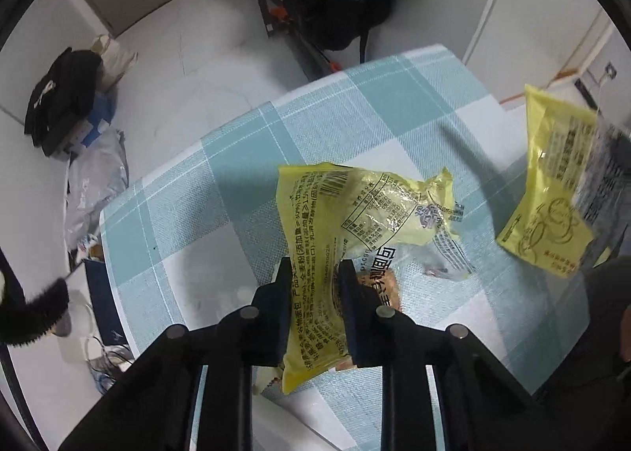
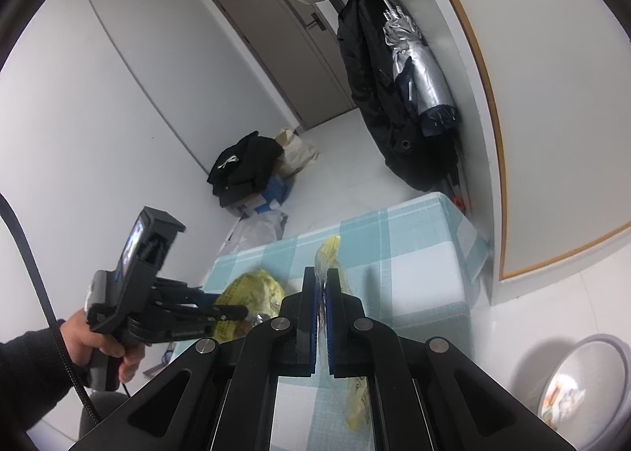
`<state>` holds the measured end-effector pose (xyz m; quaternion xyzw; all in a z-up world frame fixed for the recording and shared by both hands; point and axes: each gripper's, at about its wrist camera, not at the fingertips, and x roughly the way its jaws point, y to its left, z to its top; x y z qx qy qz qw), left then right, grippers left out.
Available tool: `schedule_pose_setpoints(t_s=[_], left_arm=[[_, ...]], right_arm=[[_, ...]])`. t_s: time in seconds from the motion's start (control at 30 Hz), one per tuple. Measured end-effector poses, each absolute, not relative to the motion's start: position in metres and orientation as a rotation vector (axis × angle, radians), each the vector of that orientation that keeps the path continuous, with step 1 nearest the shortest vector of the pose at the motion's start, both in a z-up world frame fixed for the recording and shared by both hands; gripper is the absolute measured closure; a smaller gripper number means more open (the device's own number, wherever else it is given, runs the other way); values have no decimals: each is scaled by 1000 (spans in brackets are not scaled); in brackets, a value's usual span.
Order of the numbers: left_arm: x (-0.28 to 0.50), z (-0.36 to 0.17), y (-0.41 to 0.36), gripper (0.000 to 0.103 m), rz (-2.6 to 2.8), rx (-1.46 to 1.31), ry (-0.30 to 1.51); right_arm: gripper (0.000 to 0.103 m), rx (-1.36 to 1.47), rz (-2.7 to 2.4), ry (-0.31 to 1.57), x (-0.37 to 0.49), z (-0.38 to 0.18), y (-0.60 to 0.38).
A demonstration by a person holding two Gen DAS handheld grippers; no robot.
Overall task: Collect trash
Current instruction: 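Grasp the yellow snack bag with the left gripper while right holds its bag, then lift the yellow snack bag with the left gripper off the table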
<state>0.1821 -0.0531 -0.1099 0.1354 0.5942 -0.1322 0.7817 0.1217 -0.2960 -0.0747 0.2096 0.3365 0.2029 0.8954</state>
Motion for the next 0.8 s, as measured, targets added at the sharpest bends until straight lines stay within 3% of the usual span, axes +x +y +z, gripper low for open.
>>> schedule_pose_setpoints(t_s=[0.4, 0.6, 0.8], left_arm=[[192, -105, -22, 86, -344, -92, 1320], [185, -102, -11, 95, -320, -146, 1293], [175, -93, 0, 96, -319, -188, 1230]], right_arm=[[100, 439, 405, 711, 120, -76, -295], [100, 428, 406, 715, 121, -78, -292], [100, 423, 423, 706, 118, -78, -289]])
